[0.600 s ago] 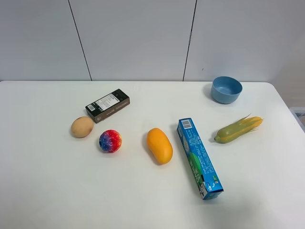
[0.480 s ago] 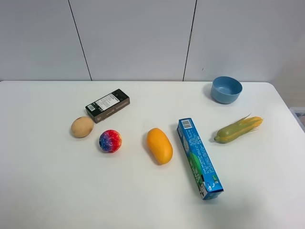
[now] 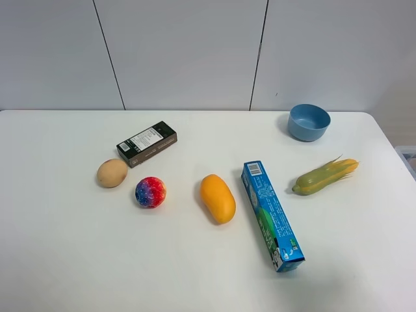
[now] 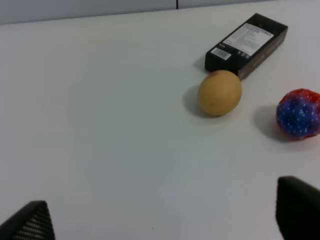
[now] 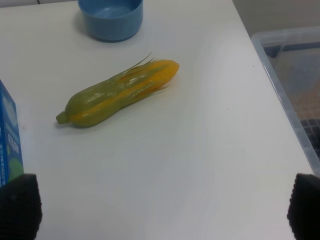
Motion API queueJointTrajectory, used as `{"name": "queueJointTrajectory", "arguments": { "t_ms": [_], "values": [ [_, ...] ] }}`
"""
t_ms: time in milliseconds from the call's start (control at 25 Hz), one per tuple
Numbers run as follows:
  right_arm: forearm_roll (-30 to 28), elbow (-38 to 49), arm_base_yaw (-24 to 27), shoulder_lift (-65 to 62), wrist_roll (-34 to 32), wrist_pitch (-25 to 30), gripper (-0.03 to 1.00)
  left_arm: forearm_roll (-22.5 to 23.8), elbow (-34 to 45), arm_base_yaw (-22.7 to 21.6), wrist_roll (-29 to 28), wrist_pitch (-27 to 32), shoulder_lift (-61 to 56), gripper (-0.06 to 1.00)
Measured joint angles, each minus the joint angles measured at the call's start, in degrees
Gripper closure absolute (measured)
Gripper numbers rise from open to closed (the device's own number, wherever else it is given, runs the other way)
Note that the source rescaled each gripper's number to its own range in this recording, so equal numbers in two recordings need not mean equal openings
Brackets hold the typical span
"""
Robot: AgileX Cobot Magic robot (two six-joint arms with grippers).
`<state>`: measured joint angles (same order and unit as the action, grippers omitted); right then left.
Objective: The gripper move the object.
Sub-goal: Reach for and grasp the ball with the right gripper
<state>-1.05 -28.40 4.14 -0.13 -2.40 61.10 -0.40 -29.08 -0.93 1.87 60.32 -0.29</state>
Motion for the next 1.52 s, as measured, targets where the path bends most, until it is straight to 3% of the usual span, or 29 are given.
{"name": "queueJointTrajectory", "arguments": {
  "t_ms": [280, 520, 840, 1240, 1360, 1520],
  "values": [
    [0.5, -2.2, 0.0, 2.7, 2.4, 0.2, -0.02, 0.0, 0.0, 0.0, 0.0, 0.0, 0.0, -0.06],
    [2.8, -17.9, 0.0, 17.2, 9.0, 0.1, -0.02, 0.0, 0.0, 0.0, 0.0, 0.0, 0.0, -0.06],
    [13.9, -40.8, 0.0, 42.2, 18.3, -1.4, -0.02, 0.0, 0.0, 0.0, 0.0, 0.0, 0.0, -0.06],
    [35.0, -61.9, -0.1, 72.7, 28.9, 2.3, -0.02, 0.0, 0.0, 0.0, 0.0, 0.0, 0.0, -0.06],
    [36.5, -65.8, -2.1, 78.6, 30.3, 3.2, -0.02, 0.0, 0.0, 0.0, 0.0, 0.0, 0.0, -0.06],
    [29.4, -70.3, -12.4, 85.4, 29.4, 2.7, -0.02, 0.0, 0.0, 0.0, 0.0, 0.0, 0.0, -0.06]
  ]
}}
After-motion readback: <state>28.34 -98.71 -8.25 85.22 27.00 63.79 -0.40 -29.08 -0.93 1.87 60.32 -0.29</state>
